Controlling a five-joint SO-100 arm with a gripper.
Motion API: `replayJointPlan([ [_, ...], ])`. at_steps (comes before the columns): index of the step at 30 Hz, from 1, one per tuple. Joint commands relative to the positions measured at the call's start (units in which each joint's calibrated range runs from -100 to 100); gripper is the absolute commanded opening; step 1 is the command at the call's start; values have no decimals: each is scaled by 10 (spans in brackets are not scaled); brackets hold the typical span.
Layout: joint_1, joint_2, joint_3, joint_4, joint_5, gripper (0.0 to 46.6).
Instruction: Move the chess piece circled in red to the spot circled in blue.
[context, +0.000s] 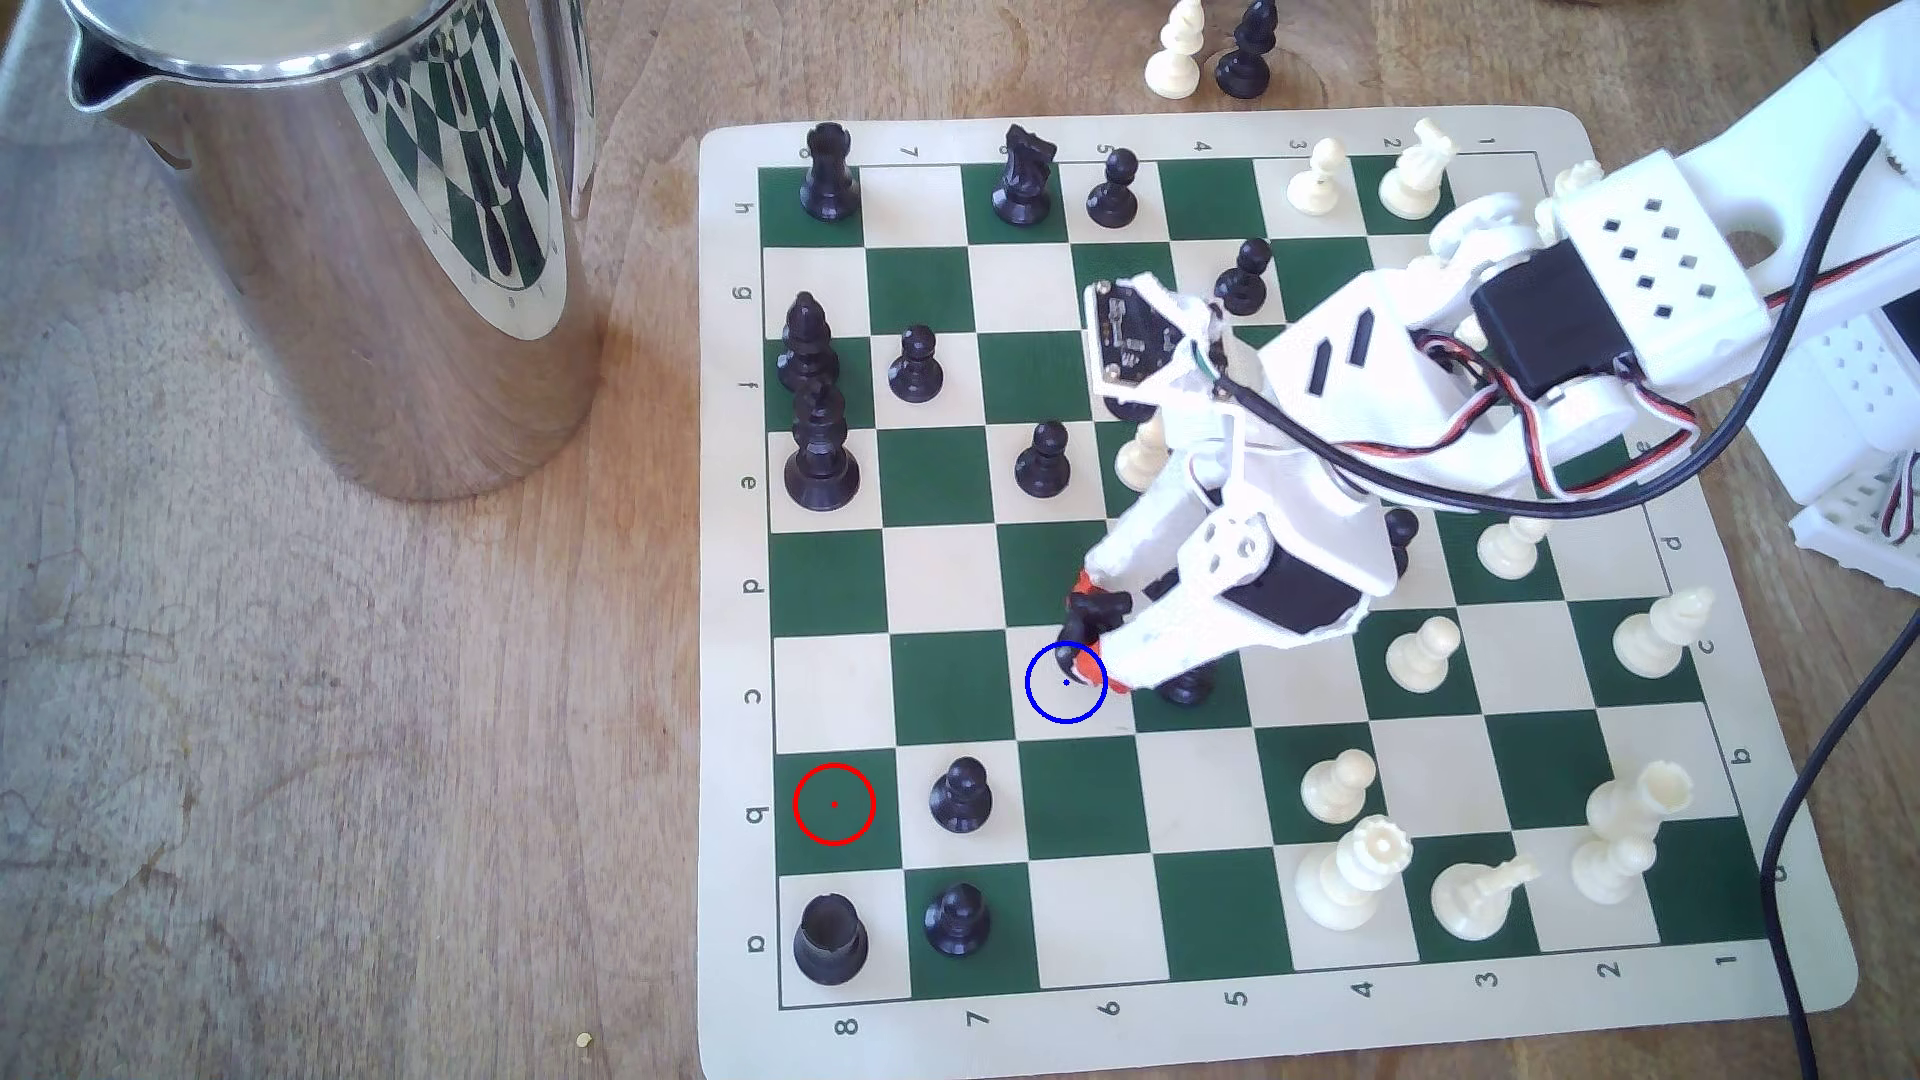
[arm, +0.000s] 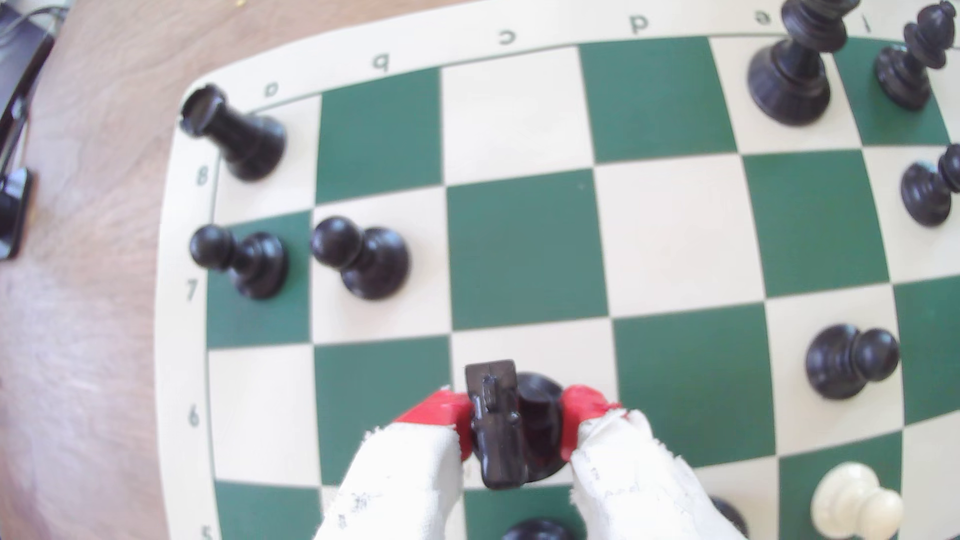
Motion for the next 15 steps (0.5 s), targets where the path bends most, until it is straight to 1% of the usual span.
replayJointPlan([
  [1,4,-9,-12,-15,1,3],
  [15,13,27,-30,-33,1,3],
])
